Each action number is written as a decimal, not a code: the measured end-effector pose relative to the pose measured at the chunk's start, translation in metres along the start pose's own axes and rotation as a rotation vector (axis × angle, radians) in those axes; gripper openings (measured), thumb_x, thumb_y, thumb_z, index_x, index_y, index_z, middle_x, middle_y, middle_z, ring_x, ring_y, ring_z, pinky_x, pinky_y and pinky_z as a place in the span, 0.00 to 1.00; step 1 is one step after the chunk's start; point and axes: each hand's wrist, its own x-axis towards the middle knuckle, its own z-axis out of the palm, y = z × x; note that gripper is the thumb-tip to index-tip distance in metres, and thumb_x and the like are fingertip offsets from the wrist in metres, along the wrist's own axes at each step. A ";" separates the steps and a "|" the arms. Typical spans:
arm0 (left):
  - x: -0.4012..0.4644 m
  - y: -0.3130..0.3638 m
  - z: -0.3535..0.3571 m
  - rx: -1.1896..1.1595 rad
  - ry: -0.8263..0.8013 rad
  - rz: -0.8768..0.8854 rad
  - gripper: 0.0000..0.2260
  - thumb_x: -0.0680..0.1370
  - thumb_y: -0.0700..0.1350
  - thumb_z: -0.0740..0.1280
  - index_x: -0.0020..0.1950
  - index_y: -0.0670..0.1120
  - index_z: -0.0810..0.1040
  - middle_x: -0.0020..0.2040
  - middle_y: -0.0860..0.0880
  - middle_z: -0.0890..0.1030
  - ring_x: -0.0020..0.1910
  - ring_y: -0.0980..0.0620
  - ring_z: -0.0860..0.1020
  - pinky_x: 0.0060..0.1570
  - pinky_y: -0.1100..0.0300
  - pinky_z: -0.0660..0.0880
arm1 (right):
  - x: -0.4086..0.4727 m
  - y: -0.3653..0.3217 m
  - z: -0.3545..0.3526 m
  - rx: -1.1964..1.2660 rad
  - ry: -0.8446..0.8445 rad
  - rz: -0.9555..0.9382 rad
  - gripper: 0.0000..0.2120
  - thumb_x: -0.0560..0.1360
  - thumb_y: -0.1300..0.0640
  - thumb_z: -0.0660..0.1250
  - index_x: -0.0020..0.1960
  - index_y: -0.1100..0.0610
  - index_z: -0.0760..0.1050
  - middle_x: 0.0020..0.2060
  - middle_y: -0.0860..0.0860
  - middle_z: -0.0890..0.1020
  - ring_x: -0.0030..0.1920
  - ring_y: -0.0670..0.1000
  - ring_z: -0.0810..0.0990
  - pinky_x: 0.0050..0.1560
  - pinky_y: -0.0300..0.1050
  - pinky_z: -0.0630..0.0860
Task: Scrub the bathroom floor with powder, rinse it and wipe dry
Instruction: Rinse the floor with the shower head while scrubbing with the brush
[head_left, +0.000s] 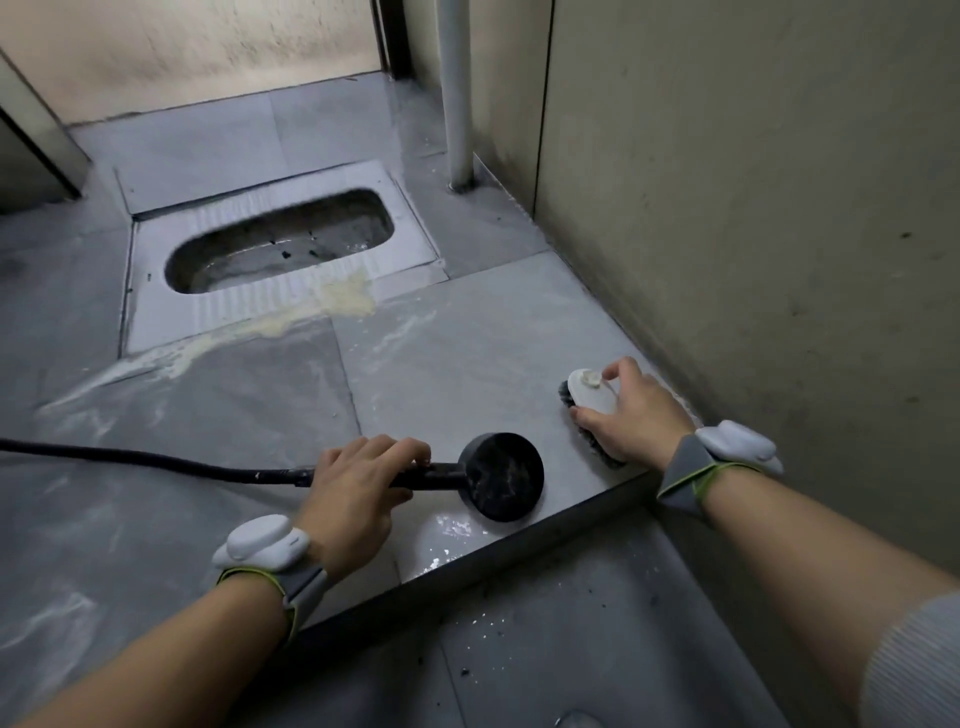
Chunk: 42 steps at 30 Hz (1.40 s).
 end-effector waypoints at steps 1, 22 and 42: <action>0.000 -0.003 -0.003 -0.007 0.016 -0.024 0.17 0.75 0.43 0.69 0.57 0.60 0.69 0.50 0.58 0.74 0.50 0.53 0.72 0.50 0.56 0.62 | 0.000 -0.002 0.001 -0.003 -0.005 -0.002 0.29 0.71 0.41 0.70 0.64 0.53 0.64 0.61 0.58 0.73 0.59 0.60 0.75 0.50 0.47 0.67; 0.024 -0.109 -0.048 -0.027 0.204 -0.127 0.16 0.75 0.43 0.69 0.58 0.58 0.72 0.49 0.57 0.75 0.50 0.50 0.72 0.47 0.55 0.59 | 0.011 -0.088 0.085 -0.082 0.005 -0.258 0.27 0.72 0.44 0.69 0.67 0.49 0.66 0.56 0.53 0.68 0.60 0.58 0.68 0.60 0.50 0.66; 0.062 -0.179 -0.105 -0.122 0.086 -0.128 0.17 0.74 0.43 0.70 0.56 0.60 0.71 0.47 0.58 0.73 0.50 0.50 0.71 0.47 0.55 0.58 | 0.026 -0.160 0.130 0.011 -0.011 -0.160 0.26 0.69 0.51 0.74 0.65 0.50 0.70 0.55 0.48 0.64 0.58 0.53 0.64 0.63 0.50 0.63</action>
